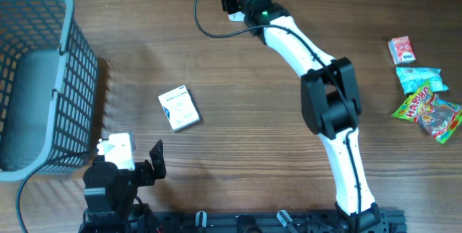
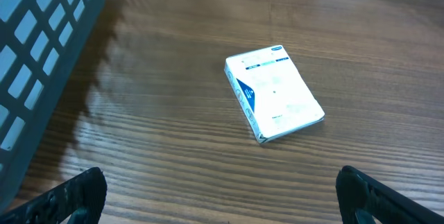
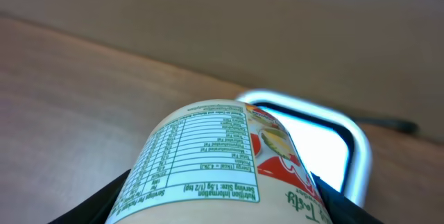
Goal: Scan the item barcode
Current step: 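Carry the jar to the right edge and release it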
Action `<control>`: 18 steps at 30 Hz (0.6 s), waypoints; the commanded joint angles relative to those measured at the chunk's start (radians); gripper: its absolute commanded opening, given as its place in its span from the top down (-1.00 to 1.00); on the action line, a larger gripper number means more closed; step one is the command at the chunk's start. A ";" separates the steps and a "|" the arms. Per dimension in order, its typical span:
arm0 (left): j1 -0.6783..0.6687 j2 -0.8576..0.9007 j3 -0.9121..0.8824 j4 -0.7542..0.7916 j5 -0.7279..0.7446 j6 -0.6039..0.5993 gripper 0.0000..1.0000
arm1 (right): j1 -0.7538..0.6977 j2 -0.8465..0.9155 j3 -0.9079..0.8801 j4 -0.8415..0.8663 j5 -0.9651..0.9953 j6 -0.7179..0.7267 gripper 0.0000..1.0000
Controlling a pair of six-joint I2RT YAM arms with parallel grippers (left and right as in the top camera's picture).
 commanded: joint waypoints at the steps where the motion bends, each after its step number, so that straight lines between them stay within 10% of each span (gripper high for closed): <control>1: 0.005 -0.005 -0.005 0.002 0.011 0.005 -1.00 | -0.010 -0.208 0.012 -0.116 0.017 0.027 -0.22; 18: 0.005 -0.005 -0.006 0.002 0.011 0.005 -1.00 | -0.342 -0.312 0.010 -0.815 0.129 0.134 -0.14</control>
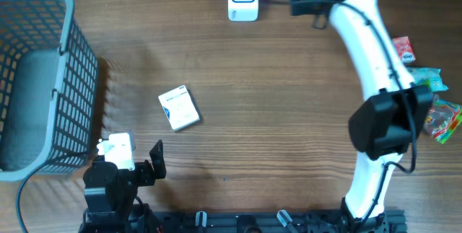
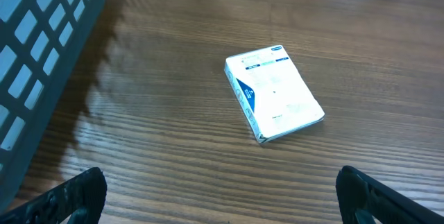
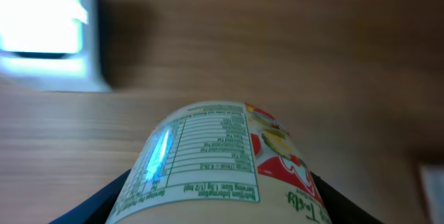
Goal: Scan the item barcode
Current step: 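Carry the jar to the right edge and release it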
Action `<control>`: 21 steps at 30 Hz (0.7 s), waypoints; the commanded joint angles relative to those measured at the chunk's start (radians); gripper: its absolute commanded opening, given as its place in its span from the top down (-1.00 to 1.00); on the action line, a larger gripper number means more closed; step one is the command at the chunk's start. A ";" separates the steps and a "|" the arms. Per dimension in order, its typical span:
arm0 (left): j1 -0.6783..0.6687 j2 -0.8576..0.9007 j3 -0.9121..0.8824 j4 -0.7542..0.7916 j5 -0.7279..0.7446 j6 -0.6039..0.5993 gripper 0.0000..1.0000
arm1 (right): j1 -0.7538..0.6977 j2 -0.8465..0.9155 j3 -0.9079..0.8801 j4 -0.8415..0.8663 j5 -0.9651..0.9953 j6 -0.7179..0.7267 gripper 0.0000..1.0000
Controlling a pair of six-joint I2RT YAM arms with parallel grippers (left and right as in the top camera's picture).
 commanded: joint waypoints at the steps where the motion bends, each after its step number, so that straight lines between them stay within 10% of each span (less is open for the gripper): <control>1: 0.005 -0.005 -0.006 0.002 0.011 0.005 -1.00 | -0.107 0.010 0.005 -0.027 -0.018 0.039 -0.15; 21: 0.005 -0.005 -0.005 0.002 0.011 0.005 -1.00 | -0.421 0.210 -0.020 -0.068 -0.035 -0.020 -0.25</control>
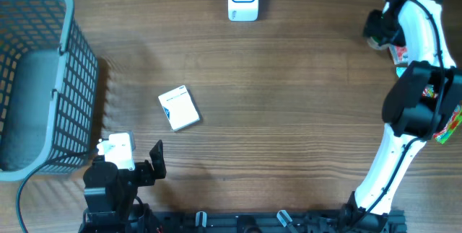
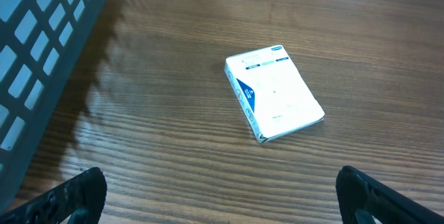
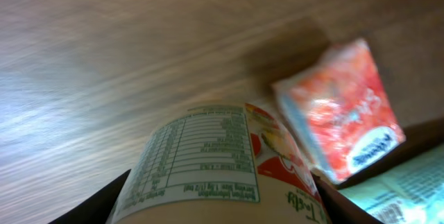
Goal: Scan the item barcode
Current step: 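Carry the jar to the right edge and release it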
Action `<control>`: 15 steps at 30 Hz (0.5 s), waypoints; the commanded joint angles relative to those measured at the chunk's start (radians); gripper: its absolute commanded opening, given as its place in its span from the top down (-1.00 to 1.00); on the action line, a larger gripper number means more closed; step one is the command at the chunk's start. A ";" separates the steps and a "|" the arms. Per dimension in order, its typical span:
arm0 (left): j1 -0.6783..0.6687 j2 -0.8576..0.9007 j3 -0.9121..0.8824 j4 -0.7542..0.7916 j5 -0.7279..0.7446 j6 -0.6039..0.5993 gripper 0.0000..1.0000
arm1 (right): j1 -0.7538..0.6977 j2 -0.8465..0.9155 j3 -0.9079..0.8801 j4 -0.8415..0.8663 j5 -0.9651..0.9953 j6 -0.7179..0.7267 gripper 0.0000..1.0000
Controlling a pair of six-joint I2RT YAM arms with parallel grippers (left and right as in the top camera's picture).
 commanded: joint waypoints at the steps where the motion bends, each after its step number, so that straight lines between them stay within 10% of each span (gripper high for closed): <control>1: 0.005 -0.005 -0.006 0.002 0.011 0.005 -1.00 | -0.029 0.002 0.005 -0.001 -0.008 -0.040 -0.26; 15: 0.005 -0.005 -0.005 0.002 0.011 0.005 -1.00 | -0.164 0.007 -0.265 0.131 0.016 -0.061 -0.35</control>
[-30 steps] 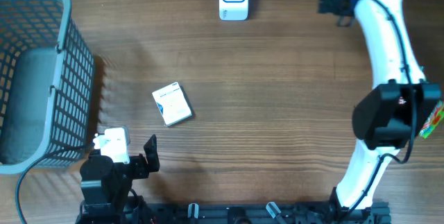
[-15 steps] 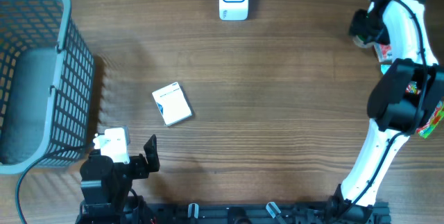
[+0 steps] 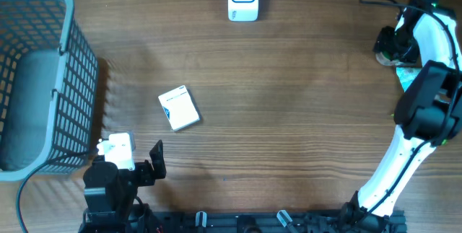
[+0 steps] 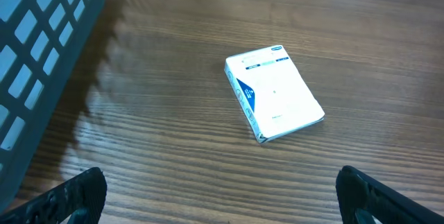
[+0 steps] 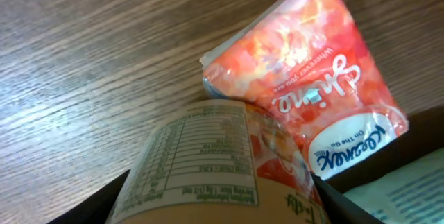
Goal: Scan the item barcode
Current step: 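Carry the jar to the right edge and release it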
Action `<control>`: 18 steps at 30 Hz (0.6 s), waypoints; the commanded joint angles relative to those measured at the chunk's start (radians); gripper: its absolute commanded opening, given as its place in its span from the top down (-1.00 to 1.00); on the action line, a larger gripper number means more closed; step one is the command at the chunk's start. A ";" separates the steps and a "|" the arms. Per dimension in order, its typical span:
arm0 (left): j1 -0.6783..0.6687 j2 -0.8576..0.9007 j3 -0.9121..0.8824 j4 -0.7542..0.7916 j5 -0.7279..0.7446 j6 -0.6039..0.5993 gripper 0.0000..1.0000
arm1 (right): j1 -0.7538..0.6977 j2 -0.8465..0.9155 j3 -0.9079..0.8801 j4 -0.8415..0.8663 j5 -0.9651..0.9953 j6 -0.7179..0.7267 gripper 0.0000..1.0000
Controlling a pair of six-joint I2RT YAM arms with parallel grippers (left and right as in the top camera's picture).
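Note:
My right gripper [image 3: 387,45] is at the far right of the table, shut on a cup with a nutrition label [image 5: 208,168]. The cup fills the bottom of the right wrist view, and its far end sits against a red snack pouch [image 5: 312,106]. The white barcode scanner stands at the back centre, far from the cup. My left gripper [image 4: 222,200] hangs open low at the front left, with a white and blue box [image 4: 274,93] lying ahead of it.
A grey mesh basket [image 3: 72,60] stands at the left edge. The white and blue box [image 3: 178,108] lies left of centre. A teal packet [image 5: 409,189] lies beside the red pouch, and my right arm [image 3: 426,110] covers most of the snack packets at the right.
My right gripper with the cup has moved a little nearer and closer to the red pouch, which now looms large right behind the cup. The left arm and box are unchanged.
My right gripper first held the cup at the scanner at the back centre. Then it was to the right of the scanner, then at the far right beside the snack packets. Now the cup is against the red pouch. The left gripper stayed open and still throughout.

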 commanded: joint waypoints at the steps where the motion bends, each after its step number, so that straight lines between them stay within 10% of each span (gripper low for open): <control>1: 0.005 -0.005 -0.005 0.002 0.011 0.005 -1.00 | -0.071 0.029 -0.081 0.009 0.113 -0.010 -0.35; 6: 0.005 -0.005 -0.005 0.002 0.011 0.005 -1.00 | -0.169 0.023 -0.049 -0.016 0.199 -0.010 -0.35; 9: 0.005 -0.005 -0.006 0.002 0.011 0.005 -1.00 | -0.199 0.009 -0.025 -0.031 0.054 -0.011 -0.99; 18: 0.005 -0.005 -0.005 0.002 0.011 0.005 -1.00 | -0.087 -0.132 0.245 -0.146 -0.106 0.000 -0.99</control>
